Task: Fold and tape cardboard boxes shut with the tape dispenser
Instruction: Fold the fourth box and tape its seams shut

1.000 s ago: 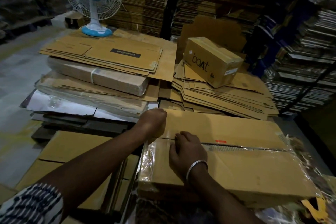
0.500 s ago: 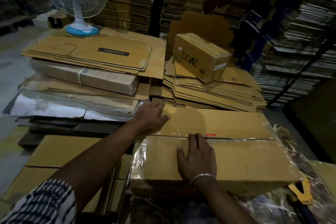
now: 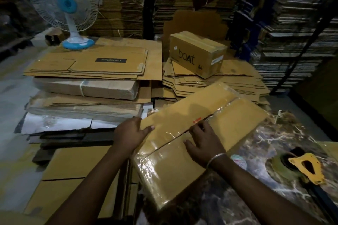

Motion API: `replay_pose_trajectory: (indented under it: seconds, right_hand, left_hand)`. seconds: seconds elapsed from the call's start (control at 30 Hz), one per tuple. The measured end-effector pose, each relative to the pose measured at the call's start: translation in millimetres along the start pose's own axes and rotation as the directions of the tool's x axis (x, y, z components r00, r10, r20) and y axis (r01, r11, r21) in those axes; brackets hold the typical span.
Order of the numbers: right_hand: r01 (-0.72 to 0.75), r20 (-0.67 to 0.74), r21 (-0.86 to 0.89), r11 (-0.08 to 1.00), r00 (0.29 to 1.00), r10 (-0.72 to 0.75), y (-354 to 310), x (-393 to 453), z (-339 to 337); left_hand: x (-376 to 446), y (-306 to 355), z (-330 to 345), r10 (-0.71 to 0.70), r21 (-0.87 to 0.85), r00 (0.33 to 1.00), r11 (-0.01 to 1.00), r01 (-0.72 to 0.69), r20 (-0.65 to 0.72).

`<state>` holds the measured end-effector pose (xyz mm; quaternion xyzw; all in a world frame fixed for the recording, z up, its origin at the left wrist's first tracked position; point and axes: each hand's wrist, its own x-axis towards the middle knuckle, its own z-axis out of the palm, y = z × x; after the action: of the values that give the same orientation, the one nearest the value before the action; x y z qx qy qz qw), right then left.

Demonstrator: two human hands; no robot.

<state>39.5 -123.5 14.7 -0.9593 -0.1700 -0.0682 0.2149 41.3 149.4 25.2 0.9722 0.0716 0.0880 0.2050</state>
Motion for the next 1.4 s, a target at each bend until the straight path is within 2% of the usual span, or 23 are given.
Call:
replay_pose_trajectory:
  seconds: [0.1,0.17,0.27,0.4,0.47,0.57,0.67,0.77,0.9,1.03,1.1,1.2,1.27,1.4]
  right_hand:
    - [-0.045,0.005,-0.162,0.986,0.999,0.046,19,7,-10]
    - [-0.063,0.032,-0.197,0.978,0.997,0.071,36,13,-18]
    - [0.027,0.133,-0.265,0.964,0.991,0.009,61,23,-36]
    - [0.152,0.191,-0.381,0.912,0.978,-0.083,91,28,-57]
    - [0.133,0.204,-0.401,0.907,0.978,-0.053,101,28,-64]
    - [0.075,0.175,-0.408,0.910,0.984,-0.002,106,24,-66]
    - [-0.175,-0.003,-0.326,0.929,0.983,0.184,101,7,-58]
    - [-0.436,-0.115,-0.098,0.894,0.898,0.425,97,-16,-47]
    - [-0.589,-0.048,0.213,0.779,0.790,0.611,93,-38,-45]
    - [-0.724,0.023,0.307,0.618,0.655,0.755,97,-49,-45]
    - [-0.749,0.064,0.300,0.591,0.634,0.771,97,-51,-47]
    - [-0.738,0.042,0.249,0.628,0.656,0.754,94,-50,-49]
    - [-0.733,0.045,0.212,0.646,0.668,0.743,94,-48,-53]
    - [-0.720,0.074,0.244,0.650,0.682,0.727,107,-40,-77]
  left_hand:
    - [-20,6,-14,-0.052,0.049,0.997,0.998,0.049,0.052]
    - [-35,13,-18,-0.093,0.071,0.988,0.994,0.084,0.123]
    - [-56,23,-11,-0.146,-0.020,0.968,0.988,0.153,0.206]
    - [-86,39,10,-0.106,-0.215,0.975,0.965,0.148,0.193]
    - [-96,46,19,-0.062,-0.319,0.978,0.940,0.125,0.199]
    - [-91,48,25,-0.051,-0.333,0.967,0.933,0.135,0.249]
    - [-72,51,27,-0.054,-0.340,0.945,0.925,0.169,0.323]
    - [-44,70,30,-0.069,-0.397,0.933,0.892,0.217,0.354]
    - [-3,101,43,-0.117,-0.394,0.925,0.880,0.265,0.362]
    - [-3,107,54,-0.114,-0.394,0.947,0.890,0.231,0.299]
    - [-10,106,56,-0.102,-0.398,0.960,0.895,0.202,0.260]
    - [-15,111,55,-0.103,-0.391,0.970,0.902,0.184,0.219]
    - [-14,119,52,-0.132,-0.392,0.965,0.894,0.215,0.228]
    - [-8,140,49,-0.150,-0.403,0.960,0.884,0.237,0.237]
